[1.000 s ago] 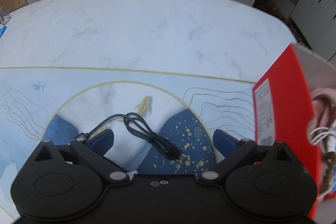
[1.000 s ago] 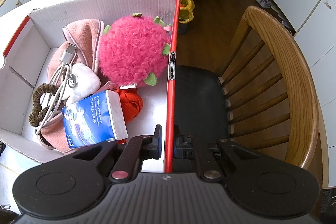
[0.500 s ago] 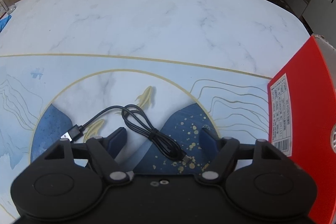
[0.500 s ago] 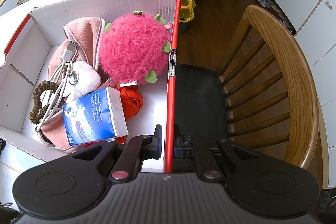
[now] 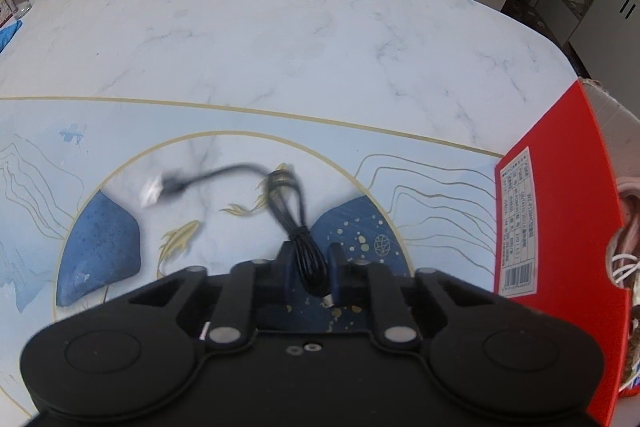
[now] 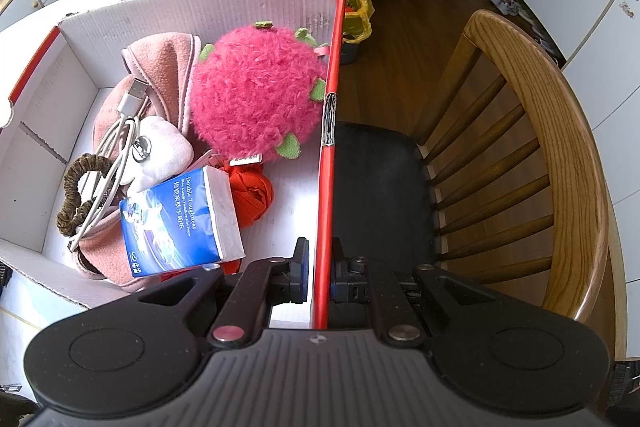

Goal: Organize objects
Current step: 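Close the left gripper on the black cable and lift it, then carry the black cable into the box and open the left gripper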

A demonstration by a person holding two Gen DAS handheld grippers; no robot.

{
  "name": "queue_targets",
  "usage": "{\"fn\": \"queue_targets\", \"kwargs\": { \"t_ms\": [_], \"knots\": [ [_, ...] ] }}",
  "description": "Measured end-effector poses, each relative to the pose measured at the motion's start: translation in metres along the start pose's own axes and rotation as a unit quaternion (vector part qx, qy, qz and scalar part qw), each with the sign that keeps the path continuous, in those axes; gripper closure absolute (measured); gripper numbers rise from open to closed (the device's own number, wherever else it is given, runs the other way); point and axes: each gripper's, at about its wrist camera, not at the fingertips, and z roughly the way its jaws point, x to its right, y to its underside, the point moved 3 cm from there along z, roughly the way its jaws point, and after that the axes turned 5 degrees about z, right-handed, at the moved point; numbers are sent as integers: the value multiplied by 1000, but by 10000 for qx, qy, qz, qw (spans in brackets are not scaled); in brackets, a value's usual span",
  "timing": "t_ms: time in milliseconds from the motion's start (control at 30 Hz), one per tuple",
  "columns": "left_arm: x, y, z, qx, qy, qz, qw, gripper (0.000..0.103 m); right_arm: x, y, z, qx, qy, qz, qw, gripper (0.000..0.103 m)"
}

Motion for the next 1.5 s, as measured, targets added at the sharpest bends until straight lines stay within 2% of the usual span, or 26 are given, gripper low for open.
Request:
{"fn": "queue_targets", "kwargs": {
  "t_ms": [67, 367, 867, 1233, 1500],
  "knots": [
    [0, 2, -3, 31, 25, 57, 10000, 100, 0, 0, 0, 1, -3, -1, 10000, 94],
    [-4, 9, -30, 333, 178, 100, 9992, 100, 1, 0, 0, 27, -41, 22, 10000, 94],
    [13, 16, -105, 958, 602, 277, 9932, 101, 2, 3, -1, 72, -106, -68, 9999, 94],
    [40, 7, -163, 1413, 1164, 499, 9818, 101, 1, 3, -2, 90, -115, -119, 9998, 94],
    [81, 2, -187, 1622, 1553, 896, 9703, 101, 1, 4, -3, 113, -156, -113, 9998, 94]
  ]
}}
